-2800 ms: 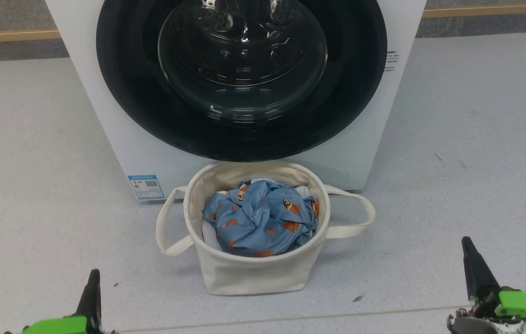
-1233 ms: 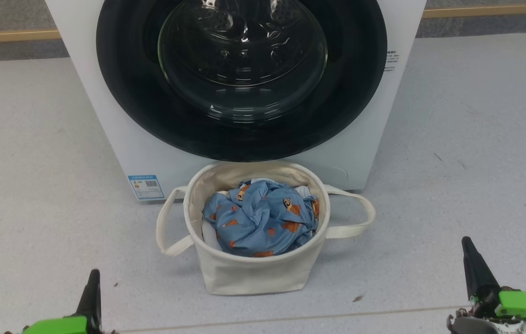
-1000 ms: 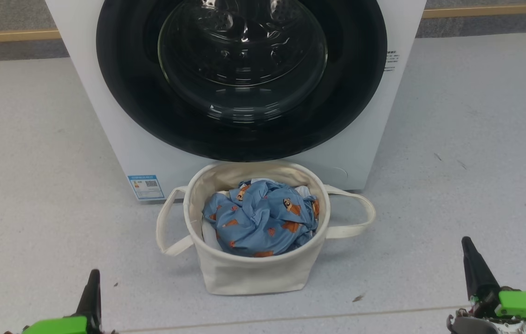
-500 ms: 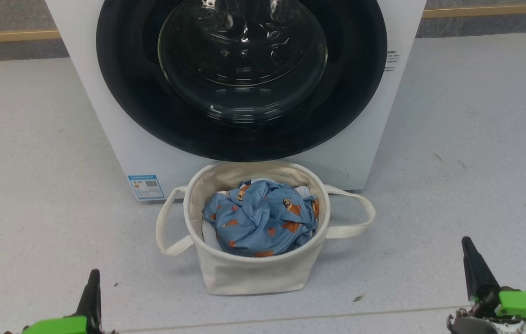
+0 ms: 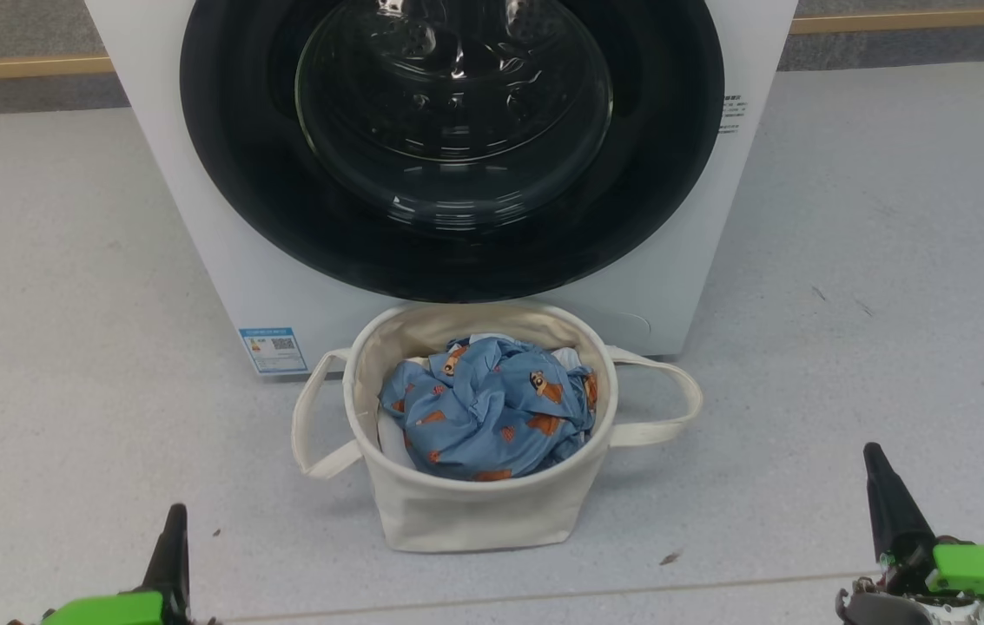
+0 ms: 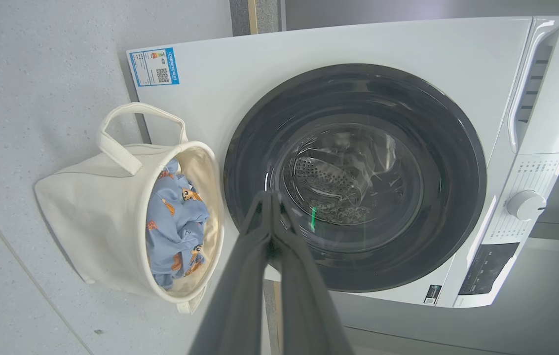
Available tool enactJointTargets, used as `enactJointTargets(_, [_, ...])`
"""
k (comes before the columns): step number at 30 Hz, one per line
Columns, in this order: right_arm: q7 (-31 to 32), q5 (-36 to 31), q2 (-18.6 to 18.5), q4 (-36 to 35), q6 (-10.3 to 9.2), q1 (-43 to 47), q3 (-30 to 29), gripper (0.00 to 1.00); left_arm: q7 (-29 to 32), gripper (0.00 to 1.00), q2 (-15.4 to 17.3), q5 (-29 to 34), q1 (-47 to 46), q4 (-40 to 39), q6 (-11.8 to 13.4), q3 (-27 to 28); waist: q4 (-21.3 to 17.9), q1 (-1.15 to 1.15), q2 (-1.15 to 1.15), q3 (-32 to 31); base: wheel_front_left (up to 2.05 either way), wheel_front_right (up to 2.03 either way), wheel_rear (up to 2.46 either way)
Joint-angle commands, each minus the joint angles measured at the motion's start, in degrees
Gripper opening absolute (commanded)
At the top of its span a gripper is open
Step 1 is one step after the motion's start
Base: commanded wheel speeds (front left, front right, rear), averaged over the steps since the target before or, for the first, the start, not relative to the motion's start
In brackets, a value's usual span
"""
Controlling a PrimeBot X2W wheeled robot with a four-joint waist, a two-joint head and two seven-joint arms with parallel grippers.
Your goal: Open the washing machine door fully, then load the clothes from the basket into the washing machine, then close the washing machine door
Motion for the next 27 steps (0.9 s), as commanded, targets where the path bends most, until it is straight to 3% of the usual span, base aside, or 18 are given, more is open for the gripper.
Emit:
enactJointTargets(1, [0.42,-0.18,-0.34,-2.00,0.02,-2.88,1.20,0.00,0.42,0.00,0.50,0.52,-1.46,-1.91,-0.35,2.28,0.00,0.00,0.00,0.00,0.00,0.00,0.00])
enactJointTargets(27, [0.42,-0.18,-0.34,-2.00,0.02,-2.88,1.21,0.00,0.42,0.00,0.50,0.51,-1.46,-1.91,-0.35,2.28,0.00,0.00,0.00,0.00,0.00,0.00,0.00])
